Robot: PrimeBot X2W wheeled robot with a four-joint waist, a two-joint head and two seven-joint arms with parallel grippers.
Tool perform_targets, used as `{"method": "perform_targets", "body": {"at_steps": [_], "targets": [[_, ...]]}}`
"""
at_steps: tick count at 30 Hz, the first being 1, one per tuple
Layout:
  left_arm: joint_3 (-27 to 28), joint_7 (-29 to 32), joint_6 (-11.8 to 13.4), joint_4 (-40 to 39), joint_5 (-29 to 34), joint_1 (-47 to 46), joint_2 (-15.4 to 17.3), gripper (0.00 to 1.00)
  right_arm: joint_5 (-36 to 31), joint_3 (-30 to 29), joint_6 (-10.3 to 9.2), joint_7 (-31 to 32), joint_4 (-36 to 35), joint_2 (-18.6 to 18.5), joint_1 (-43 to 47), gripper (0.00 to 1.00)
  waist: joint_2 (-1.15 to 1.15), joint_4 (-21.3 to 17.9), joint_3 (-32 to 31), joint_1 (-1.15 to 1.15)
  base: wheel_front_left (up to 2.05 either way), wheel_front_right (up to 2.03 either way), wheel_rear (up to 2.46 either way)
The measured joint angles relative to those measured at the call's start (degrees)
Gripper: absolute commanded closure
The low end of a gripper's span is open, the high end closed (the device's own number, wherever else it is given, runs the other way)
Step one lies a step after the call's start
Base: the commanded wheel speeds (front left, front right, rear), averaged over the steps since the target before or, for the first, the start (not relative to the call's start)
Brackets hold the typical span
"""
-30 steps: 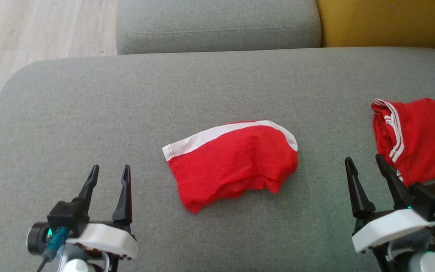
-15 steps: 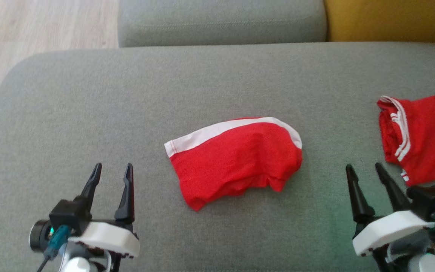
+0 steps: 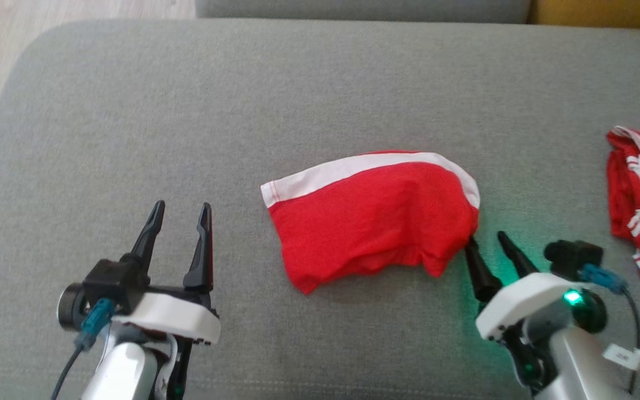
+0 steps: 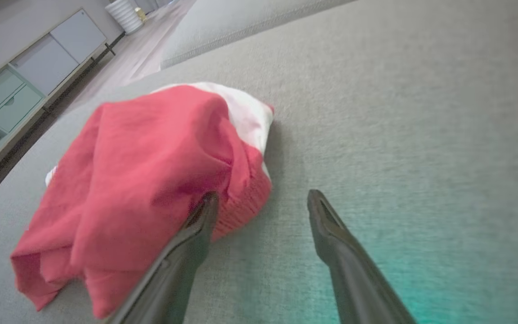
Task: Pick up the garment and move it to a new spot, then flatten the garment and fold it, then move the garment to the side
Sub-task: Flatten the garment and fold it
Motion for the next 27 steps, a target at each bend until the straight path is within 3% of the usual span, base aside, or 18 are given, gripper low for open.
{"method": "perform_targets", "body": {"at_steps": [5, 6, 7, 9, 14, 19, 24, 27], "targets": [[0.0, -0.4, -0.3, 0.7, 0.1, -1.1, -0.3, 0.0, 3.6, 3.2, 0.0, -0.5, 6.1, -0.1, -3.9, 0.0, 0.0, 0.8, 1.3, 0.0, 0.0, 0.0, 0.0], [0.0, -0.4, -0.3, 0.8, 0.1, -1.2, -0.3, 0.0, 4.4, 3.7, 0.0, -0.5, 6.8, -0.1, -4.5, 0.13, 0.0, 0.9, 1.5, 0.0, 0.0, 0.0, 0.0], [0.0, -0.4, -0.3, 0.8, 0.1, -1.3, -0.4, 0.0, 5.3, 4.2, 0.0, -0.9, 7.4, -0.1, -5.2, 0.53, 0.0, 1.0, 1.6, 0.0, 0.0, 0.0, 0.0], [0.0, -0.4, -0.3, 1.0, 0.1, -1.4, -0.5, 0.0, 6.6, 4.7, 0.0, -1.0, 7.9, -0.2, -5.7, 1.0, 0.0, 1.0, 1.7, 0.0, 0.0, 0.0, 0.0], [0.1, -0.4, -0.7, 1.2, 0.1, -1.4, -0.6, 0.0, 5.7, 4.8, 0.0, -3.1, 9.1, -0.1, -6.4, 1.0, 0.0, 0.8, 1.7, 0.0, 0.0, 0.0, 0.0], [0.2, -0.4, -0.7, 1.2, 0.1, -1.4, -0.9, 0.0, -1.5, 0.1, 0.0, -3.4, 7.2, -0.6, -6.3, 1.0, 0.0, 0.1, 1.6, 0.0, 0.0, 0.0, 0.0], [0.5, -0.5, -0.8, 1.1, 0.5, -1.4, -1.4, 0.0, -9.7, -5.2, 0.0, -1.4, 1.8, -4.3, -6.2, 0.87, 0.0, -0.6, 1.5, 0.0, 0.0, 0.0, 0.0], [0.8, -0.5, -0.9, 1.1, 0.6, -1.4, -1.7, 0.0, -14.3, -7.5, 0.0, 0.3, -1.4, -6.5, -6.1, 0.91, 0.0, -0.9, 1.6, 0.0, 0.0, 0.0, 0.0]]}}
